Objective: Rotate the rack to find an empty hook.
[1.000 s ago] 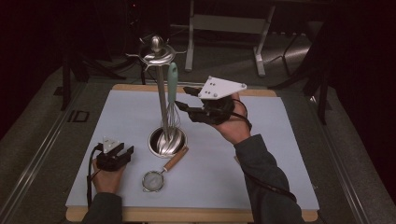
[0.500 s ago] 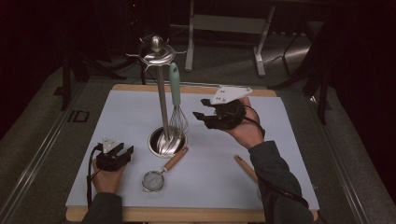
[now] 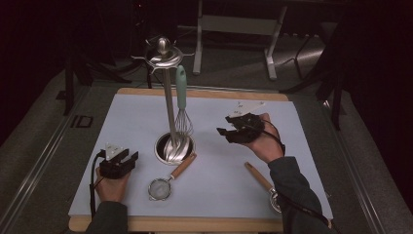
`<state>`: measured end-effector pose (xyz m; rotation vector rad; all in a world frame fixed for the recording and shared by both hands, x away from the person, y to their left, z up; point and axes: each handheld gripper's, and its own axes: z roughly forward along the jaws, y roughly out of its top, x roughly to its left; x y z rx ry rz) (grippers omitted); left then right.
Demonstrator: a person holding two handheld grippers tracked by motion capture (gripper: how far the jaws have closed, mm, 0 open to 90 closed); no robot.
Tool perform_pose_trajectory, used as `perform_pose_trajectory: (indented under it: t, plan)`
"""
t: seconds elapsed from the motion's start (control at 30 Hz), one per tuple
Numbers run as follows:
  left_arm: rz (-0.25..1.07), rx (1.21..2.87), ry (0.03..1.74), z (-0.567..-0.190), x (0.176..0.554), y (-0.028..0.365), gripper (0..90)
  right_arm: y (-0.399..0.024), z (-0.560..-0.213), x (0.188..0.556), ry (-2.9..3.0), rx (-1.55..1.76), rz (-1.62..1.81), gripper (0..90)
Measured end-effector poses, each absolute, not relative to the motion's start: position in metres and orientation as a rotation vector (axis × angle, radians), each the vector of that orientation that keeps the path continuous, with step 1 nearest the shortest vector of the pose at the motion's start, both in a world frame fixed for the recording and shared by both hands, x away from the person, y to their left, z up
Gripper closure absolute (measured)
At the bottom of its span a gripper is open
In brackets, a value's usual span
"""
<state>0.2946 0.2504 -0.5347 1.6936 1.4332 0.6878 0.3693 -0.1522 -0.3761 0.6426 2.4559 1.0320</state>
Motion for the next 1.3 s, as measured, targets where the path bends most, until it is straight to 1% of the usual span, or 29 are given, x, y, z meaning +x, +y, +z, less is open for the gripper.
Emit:
perform_pose_trajectory:
  t: [0.03, 0.07, 0.23, 0.27, 0.3, 0.37, 0.4, 0.43, 0.57, 0.67, 0.7, 0.83, 0.87, 1.0, 1.1, 1.3]
  plan:
    - [0.681, 1.658, 1.435, -0.531, 0.293, 0.252, 60.7, -0.155, -0.379, 0.369, 2.458, 0.658, 1.027, 48.3]
    - [0.711, 1.614, 1.418, -0.522, 0.289, 0.252, 61.4, -0.163, -0.383, 0.368, 2.453, 0.682, 1.022, 48.2]
    - [0.729, 1.555, 1.343, -0.504, 0.281, 0.25, 63.9, -0.178, -0.393, 0.367, 2.447, 0.739, 1.021, 48.1]
    - [0.727, 1.547, 1.317, -0.498, 0.278, 0.248, 69.0, -0.185, -0.397, 0.364, 2.436, 0.769, 1.025, 47.9]
    - [0.738, 1.54, 1.3, -0.495, 0.276, 0.246, 69.0, -0.185, -0.397, 0.364, 2.436, 0.769, 1.025, 47.9]
    - [0.754, 1.519, 1.246, -0.484, 0.27, 0.241, 76.8, -0.192, -0.403, 0.36, 2.419, 0.788, 1.017, 47.8]
    - [0.759, 1.51, 1.221, -0.479, 0.269, 0.239, 85.9, -0.198, -0.41, 0.356, 2.421, 0.811, 0.999, 47.6]
    - [0.756, 1.507, 1.193, -0.473, 0.268, 0.238, 89.2, -0.201, -0.413, 0.355, 2.42, 0.815, 0.977, 47.5]
    - [0.741, 1.486, 1.119, -0.451, 0.266, 0.23, 89.7, -0.209, -0.424, 0.352, 2.416, 0.833, 0.907, 46.8]
    - [0.744, 1.437, 1.045, -0.432, 0.265, 0.223, 89.8, -0.221, -0.438, 0.348, 2.402, 0.885, 0.872, 46.2]
    - [0.744, 1.437, 1.045, -0.432, 0.265, 0.223, 89.8, -0.221, -0.438, 0.348, 2.402, 0.885, 0.872, 46.2]
    - [0.788, 1.382, 0.938, -0.41, 0.265, 0.216, 89.9, -0.236, -0.459, 0.345, 2.408, 0.962, 0.826, 46.5]
    - [0.788, 1.382, 0.938, -0.41, 0.265, 0.216, 89.9, -0.238, -0.463, 0.344, 2.407, 0.977, 0.817, 46.5]
    - [0.807, 1.35, 0.871, -0.387, 0.269, 0.209, 89.9, -0.245, -0.475, 0.343, 2.407, 1.015, 0.804, 46.1]
    - [0.813, 1.337, 0.84, -0.379, 0.27, 0.205, 90.0, -0.248, -0.48, 0.342, 2.397, 1.034, 0.808, 45.8]
    - [0.82, 1.252, 0.764, -0.358, 0.274, 0.194, 89.9, -0.255, -0.489, 0.342, 2.37, 1.102, 0.843, 45.8]
